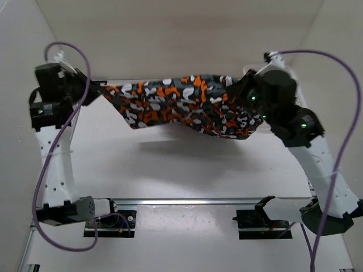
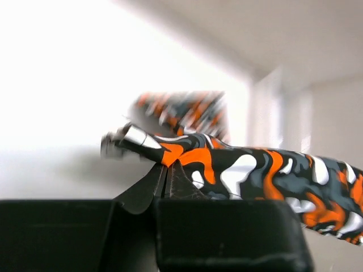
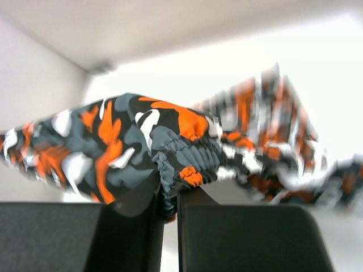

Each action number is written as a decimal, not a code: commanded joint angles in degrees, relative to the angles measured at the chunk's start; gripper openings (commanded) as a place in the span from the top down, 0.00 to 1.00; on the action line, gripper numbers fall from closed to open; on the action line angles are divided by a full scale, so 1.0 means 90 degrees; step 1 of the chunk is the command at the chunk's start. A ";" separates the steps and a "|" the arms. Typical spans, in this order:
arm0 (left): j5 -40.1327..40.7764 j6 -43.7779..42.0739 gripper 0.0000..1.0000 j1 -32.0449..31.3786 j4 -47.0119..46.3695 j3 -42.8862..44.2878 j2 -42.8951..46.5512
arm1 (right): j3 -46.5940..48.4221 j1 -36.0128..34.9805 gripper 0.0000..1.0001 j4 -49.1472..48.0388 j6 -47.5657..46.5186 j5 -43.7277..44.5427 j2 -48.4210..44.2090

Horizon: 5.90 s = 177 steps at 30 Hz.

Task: Fold and stack the shorts
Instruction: Fold the shorts

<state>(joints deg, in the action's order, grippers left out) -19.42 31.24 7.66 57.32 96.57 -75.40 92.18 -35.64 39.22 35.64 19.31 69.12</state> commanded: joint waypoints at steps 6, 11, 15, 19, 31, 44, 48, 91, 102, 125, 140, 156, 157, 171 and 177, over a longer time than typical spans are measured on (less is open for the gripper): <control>0.0039 0.0493 0.90 0.0330 -0.0060 0.2618 0.1355 | 0.2277 0.0005 1.00 0.0954 -0.1655 -0.1334 -0.0707; 0.0741 0.0493 0.90 0.0330 -0.0119 0.3125 0.1912 | 0.2540 0.0005 1.00 0.0954 -0.1568 -0.2144 -0.1439; 0.1551 0.0289 0.90 -0.0030 0.0086 0.4227 0.1971 | 0.2717 0.0005 1.00 0.1246 -0.1236 -0.2214 -0.1791; 0.2283 0.0035 0.90 -0.0479 0.0086 0.4923 0.1971 | 0.2737 0.0005 1.00 0.1316 -0.0729 -0.1884 -0.2162; 0.2471 -0.0327 0.90 -0.0636 -0.0373 0.2826 0.0578 | 0.2288 0.0005 1.00 0.2302 -0.0443 0.0968 -0.0573; 0.2654 -0.0327 0.90 -0.0256 -0.0431 0.1350 -0.1973 | 0.1559 0.2016 1.00 0.0583 -0.0805 -0.2408 0.3439; 0.2860 -0.0268 0.90 -0.0177 -0.0431 0.2186 -0.3084 | 0.3781 0.2250 1.00 0.1128 -0.0563 -0.2731 0.5958; 0.0742 0.0932 0.90 -0.2158 -0.0206 -0.5525 0.2392 | -0.3924 0.4067 1.00 -0.0657 -0.0786 -0.3660 0.1841; 0.1015 0.0845 0.28 -0.2375 0.0096 -0.4932 0.1034 | -0.4002 0.4067 0.35 -0.0862 -0.0669 -0.3142 0.1832; 0.1220 0.2504 0.68 -0.3537 -0.1271 -0.6375 -0.0655 | -0.4071 0.4067 0.92 -0.1086 -0.0737 -0.3444 0.1929; 0.2060 0.1705 0.90 -0.2698 -0.1164 -0.4345 -0.2179 | -0.4451 0.3287 1.00 -0.1546 0.0492 -0.3660 0.1919; 0.2744 0.0171 0.90 -0.1203 0.0593 -0.0936 -0.2317 | -0.3114 0.2710 1.00 -0.1234 0.0855 -0.3162 0.2124; 0.2686 0.0171 0.90 -0.1203 0.0594 -0.1023 -0.2316 | -0.3114 0.2710 1.00 -0.1233 0.0855 -0.3161 0.2124; 0.2100 0.0112 0.90 -0.1339 0.0789 -0.1636 -0.0932 | -0.2440 0.2964 1.00 -0.0872 0.0445 -0.2976 0.1793; 0.1904 0.0434 0.90 -0.1584 0.0147 -0.3423 -0.0412 | -0.3376 0.3022 1.00 -0.0890 0.0240 -0.2751 0.1734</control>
<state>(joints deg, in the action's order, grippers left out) -0.45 33.71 -5.54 60.84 72.18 -79.61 65.23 -9.06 30.24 39.99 -7.46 85.78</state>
